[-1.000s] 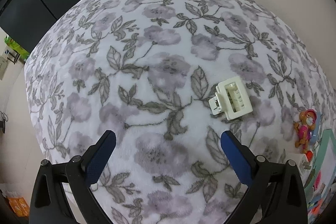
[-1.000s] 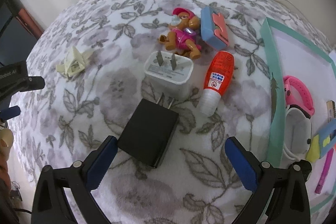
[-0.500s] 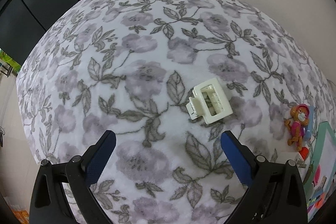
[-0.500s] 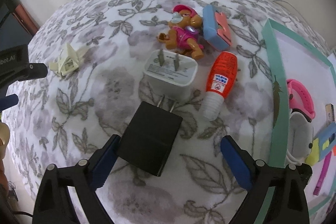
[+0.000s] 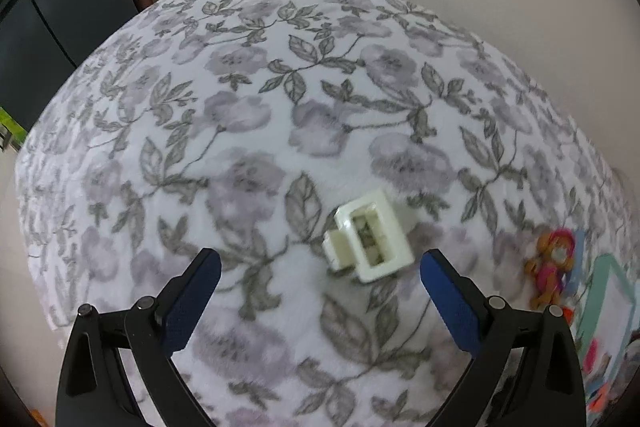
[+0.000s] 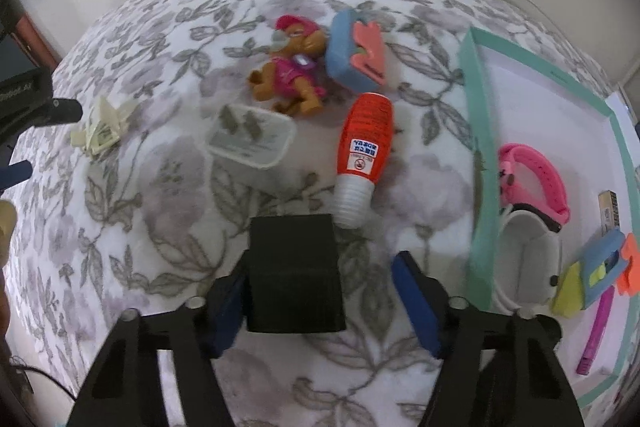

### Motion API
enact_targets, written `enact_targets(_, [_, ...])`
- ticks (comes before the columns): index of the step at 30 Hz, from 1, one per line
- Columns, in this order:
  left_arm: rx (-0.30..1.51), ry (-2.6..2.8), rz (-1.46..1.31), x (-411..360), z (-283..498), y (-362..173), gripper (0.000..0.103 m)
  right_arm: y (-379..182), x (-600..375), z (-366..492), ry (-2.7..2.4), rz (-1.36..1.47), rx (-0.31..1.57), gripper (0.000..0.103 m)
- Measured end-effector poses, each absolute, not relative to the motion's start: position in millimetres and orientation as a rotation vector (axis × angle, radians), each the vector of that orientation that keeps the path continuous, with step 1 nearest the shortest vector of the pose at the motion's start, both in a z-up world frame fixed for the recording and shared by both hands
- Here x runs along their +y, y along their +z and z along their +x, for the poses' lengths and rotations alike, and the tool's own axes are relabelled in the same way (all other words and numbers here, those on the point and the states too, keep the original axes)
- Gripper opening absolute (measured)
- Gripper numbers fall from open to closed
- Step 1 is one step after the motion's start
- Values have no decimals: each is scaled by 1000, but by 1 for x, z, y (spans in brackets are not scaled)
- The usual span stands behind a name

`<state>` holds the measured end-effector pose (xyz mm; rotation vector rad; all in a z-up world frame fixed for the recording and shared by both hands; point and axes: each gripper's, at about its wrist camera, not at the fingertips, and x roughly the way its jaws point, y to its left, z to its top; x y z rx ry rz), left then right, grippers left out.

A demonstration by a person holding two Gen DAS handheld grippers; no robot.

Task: Organize rigid objects
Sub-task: 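Grasp the black charger with the right tool while the left tool grasps the cream hair clip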

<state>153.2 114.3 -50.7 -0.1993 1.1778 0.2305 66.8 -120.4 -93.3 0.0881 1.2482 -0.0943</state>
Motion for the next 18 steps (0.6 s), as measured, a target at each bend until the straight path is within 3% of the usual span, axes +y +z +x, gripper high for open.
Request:
enact_targets(4, [1157,239,-204,114,163,-56,100,-91,-129,66,-109,80,1244,44])
enact_targets(11, [1168,234,-216,113,171,-73,98,-89,-133,68,-101,78,1243,43])
enact_targets(15, [1179,215,-224,111,170,-78,71,-89,-132,68,-101,78,1243,42])
enact_targets(17, [1189,206,-247,112,170,-79,64,-89,-132,68,-99,77,1244,42])
enact_targets(18, [1190,198,-254,112,170,-78,54,-89,-132,68,-97,77,1245,42])
